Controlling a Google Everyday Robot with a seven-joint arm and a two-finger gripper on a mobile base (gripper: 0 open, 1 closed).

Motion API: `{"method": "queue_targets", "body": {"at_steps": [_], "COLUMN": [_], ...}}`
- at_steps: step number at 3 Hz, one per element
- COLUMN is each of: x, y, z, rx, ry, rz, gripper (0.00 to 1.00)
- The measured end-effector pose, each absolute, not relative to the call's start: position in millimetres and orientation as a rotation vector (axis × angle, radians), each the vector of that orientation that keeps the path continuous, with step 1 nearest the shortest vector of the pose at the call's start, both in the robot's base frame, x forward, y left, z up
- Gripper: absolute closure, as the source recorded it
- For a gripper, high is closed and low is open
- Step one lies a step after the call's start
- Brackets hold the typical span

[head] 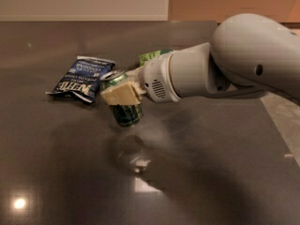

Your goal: Place green can upright

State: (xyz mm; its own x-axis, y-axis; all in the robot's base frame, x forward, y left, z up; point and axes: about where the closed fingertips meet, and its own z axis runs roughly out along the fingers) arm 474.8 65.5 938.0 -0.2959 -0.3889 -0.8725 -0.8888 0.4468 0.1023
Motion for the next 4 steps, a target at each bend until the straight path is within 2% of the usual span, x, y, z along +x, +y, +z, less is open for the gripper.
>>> {"method": "queue_targets", "body": {"at_steps": [1, 4], "x": [476.3, 480.9], "y": [60.5, 53.3], "z": [933.8, 914.3], "rx": [-1.128, -1.351], "ry": [1.770, 1.363], "rz": [0.796, 0.720], "gripper": [1.00, 1.00]}}
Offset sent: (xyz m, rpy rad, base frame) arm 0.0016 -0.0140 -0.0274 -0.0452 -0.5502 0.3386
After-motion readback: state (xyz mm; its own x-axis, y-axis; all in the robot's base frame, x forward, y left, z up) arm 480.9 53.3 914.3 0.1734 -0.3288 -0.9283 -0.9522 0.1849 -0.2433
